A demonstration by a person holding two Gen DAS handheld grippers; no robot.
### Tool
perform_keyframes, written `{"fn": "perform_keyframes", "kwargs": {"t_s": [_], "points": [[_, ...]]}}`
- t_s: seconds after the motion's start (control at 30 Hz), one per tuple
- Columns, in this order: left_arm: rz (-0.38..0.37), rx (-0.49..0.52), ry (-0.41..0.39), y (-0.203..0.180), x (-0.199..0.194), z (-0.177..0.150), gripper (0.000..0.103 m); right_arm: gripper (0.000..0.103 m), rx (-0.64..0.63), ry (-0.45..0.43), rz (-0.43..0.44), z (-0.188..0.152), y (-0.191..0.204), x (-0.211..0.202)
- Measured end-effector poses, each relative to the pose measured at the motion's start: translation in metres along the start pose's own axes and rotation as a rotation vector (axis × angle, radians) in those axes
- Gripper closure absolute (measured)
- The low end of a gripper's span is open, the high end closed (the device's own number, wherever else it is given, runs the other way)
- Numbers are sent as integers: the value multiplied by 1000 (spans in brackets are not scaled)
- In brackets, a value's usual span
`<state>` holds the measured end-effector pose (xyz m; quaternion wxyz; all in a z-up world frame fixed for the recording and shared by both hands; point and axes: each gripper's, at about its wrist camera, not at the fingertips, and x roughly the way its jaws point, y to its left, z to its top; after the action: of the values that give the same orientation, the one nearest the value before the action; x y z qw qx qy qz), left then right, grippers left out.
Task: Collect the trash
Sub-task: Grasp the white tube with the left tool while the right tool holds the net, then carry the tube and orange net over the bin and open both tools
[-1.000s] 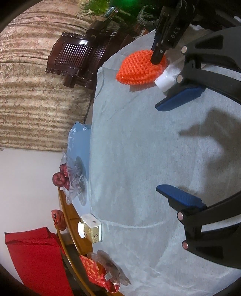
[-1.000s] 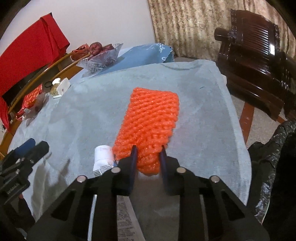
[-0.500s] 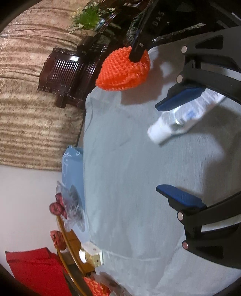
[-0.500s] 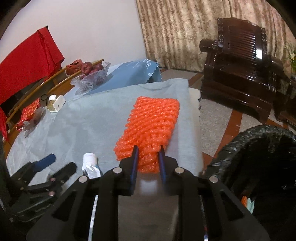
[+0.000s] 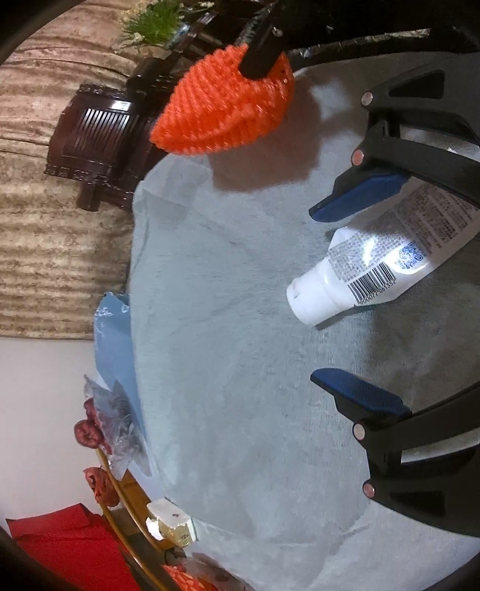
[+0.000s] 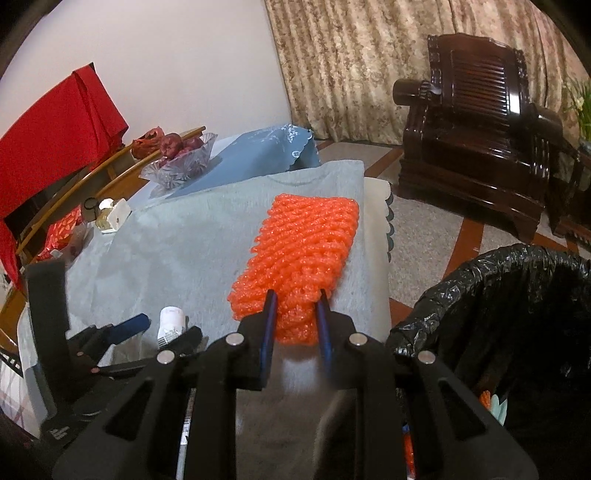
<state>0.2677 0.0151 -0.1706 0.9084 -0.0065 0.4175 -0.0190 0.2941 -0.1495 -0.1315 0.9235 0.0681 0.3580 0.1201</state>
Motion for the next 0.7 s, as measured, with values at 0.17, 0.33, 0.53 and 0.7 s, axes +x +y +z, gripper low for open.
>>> {"fn": "perform_keyframes", "kwargs": {"t_s": [0.17,0.33,0.53,0.7], "points": [[-37,-2,37,-2,5,-2,47,83,1,1,2,0,-1,-1],[-66,-31,32,3,2,-2,60,83,2,0,2,0,0,-2],[-102,-10,8,2,-9,-2,69,83,-4,-6,4,2,4,-9],[-119,-3,-8,9,-20,-2,70,83,-4,-12,7,-1,7,-18]]}}
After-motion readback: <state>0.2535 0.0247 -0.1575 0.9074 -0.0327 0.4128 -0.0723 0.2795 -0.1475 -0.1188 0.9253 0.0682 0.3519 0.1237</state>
